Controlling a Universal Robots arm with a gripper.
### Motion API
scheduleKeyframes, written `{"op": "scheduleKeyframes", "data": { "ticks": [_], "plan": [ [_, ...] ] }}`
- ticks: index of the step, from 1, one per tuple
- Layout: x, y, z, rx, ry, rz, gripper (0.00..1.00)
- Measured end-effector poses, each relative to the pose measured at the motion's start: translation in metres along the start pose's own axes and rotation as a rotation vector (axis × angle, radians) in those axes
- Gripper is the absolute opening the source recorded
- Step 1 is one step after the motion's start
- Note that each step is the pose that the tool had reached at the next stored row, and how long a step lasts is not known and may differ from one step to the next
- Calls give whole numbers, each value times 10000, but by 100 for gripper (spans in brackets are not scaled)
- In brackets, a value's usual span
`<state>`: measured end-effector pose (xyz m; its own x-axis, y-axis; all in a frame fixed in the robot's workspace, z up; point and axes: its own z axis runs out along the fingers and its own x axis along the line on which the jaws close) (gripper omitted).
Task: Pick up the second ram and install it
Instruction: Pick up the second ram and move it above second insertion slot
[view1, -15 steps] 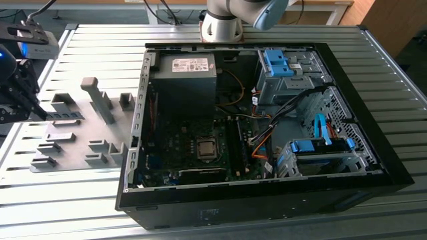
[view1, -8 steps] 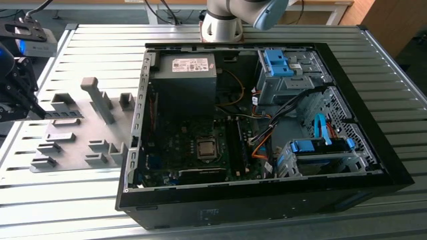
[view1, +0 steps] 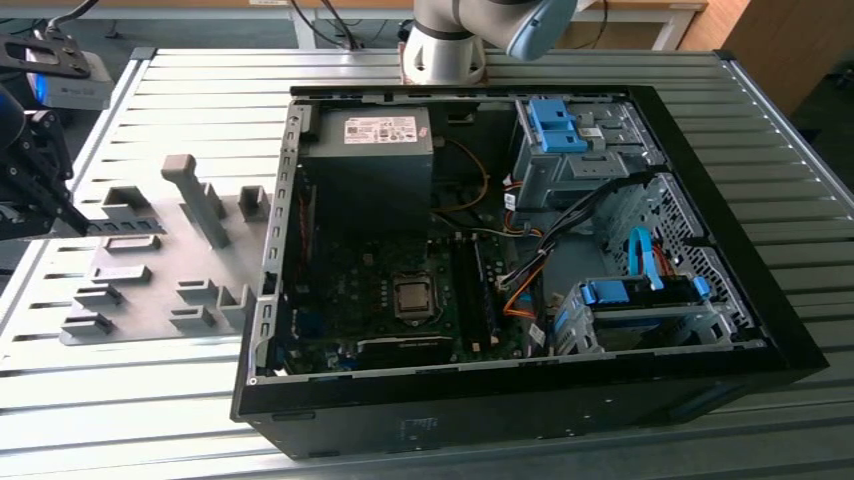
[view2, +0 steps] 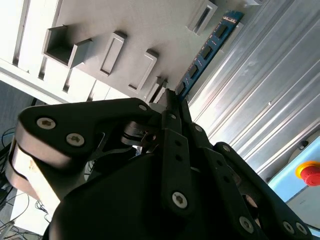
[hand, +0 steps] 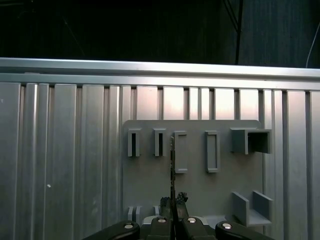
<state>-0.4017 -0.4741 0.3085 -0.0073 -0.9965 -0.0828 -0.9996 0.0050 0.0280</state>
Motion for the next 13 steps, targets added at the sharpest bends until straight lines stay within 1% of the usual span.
{"op": "scheduleKeyframes", "data": {
  "ticks": [13],
  "plan": [
    [-6,2,-72,0,0,-1,14]
  ]
}}
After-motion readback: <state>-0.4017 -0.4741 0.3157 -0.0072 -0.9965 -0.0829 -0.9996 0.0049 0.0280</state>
